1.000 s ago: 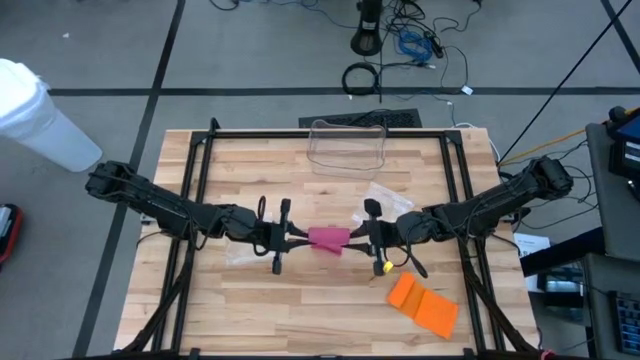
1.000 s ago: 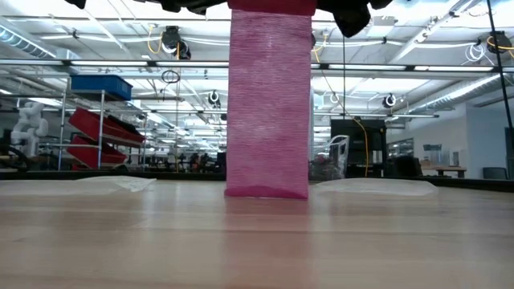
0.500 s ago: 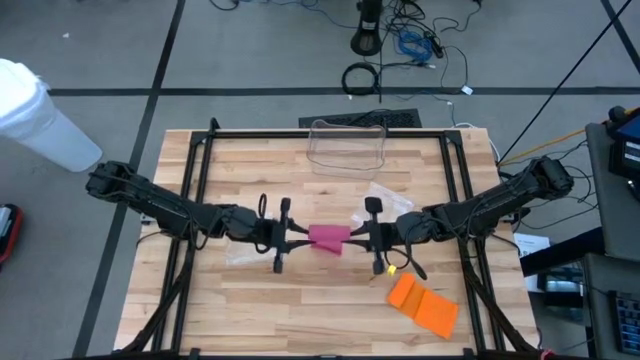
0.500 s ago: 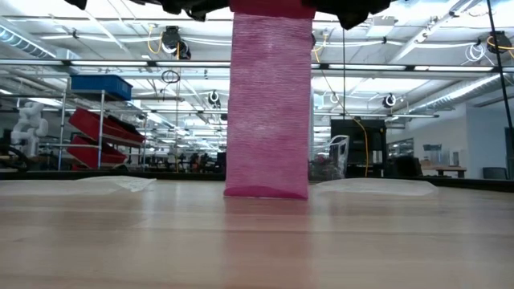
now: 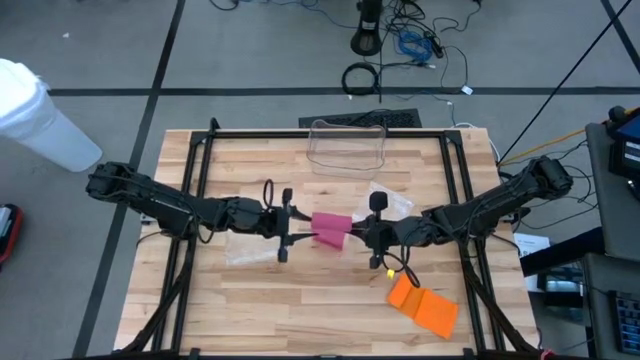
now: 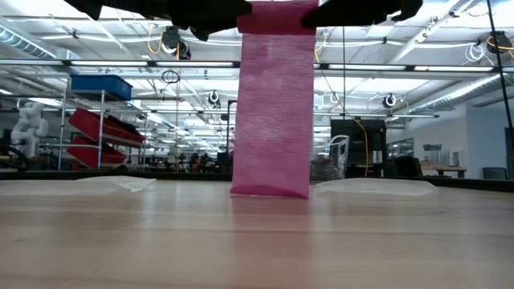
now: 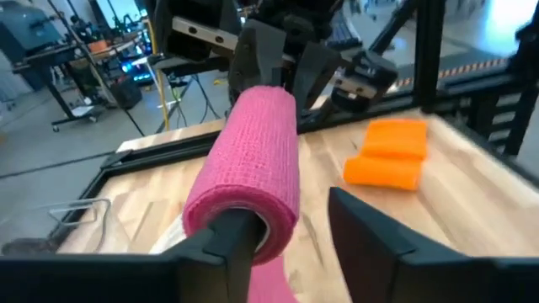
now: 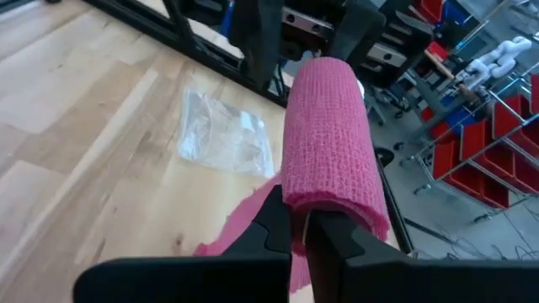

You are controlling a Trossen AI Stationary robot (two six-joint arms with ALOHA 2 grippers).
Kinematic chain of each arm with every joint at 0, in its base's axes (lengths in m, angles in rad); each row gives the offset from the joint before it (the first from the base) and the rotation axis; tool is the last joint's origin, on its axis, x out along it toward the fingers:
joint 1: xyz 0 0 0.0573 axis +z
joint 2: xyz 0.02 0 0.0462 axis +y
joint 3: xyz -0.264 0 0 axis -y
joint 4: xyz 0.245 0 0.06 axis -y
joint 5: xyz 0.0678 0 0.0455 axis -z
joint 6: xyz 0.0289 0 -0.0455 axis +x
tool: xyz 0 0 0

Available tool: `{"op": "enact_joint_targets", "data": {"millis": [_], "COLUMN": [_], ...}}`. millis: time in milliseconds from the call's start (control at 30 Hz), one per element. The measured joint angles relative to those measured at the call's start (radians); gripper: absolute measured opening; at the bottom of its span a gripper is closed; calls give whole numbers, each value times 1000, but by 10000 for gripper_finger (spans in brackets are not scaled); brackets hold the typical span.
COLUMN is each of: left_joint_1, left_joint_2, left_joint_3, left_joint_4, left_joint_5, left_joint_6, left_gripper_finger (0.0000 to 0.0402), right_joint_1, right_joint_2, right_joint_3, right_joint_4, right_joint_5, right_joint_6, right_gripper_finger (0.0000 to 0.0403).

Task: Roll bandage
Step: Roll the pink bandage

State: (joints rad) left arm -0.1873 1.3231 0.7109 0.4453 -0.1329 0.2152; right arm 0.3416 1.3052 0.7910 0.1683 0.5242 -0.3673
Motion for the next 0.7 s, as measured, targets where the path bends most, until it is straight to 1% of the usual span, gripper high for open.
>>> {"op": "enact_joint_targets", "data": {"millis": [167,233,267,367,500,600,700], "left_joint_1": [-1,-2,-2,-3,-7,-16,-34], "left_joint_2": [0,0,0,0,0,3,31], "left_joint_3": [0,0,0,0,0,0,0], "left_joint_4": [-3,-4,-4,-4,-15,-28,-25], "left_joint_5": [-2,-1,-1,-1,-1,-9,-62], "left_joint_6": [32,50,56,66,125,221,301], "left_gripper_finger": [57,24,16,19,21,17,16], "right_joint_1": [12,14,14,14,5,-9,-24], "right_joint_2": [0,0,0,0,-1,-2,-2], "right_joint_3": [0,0,0,0,-1,-2,-4], "right_joint_4": [-3,-3,-1,3,9,30,34], "right_joint_5": [-4,-4,-4,-12,-114,-193,-225], "right_joint_6": [1,28,52,153,275,406,541], "right_gripper_finger": [2,9,16,41,76,98,112]}}
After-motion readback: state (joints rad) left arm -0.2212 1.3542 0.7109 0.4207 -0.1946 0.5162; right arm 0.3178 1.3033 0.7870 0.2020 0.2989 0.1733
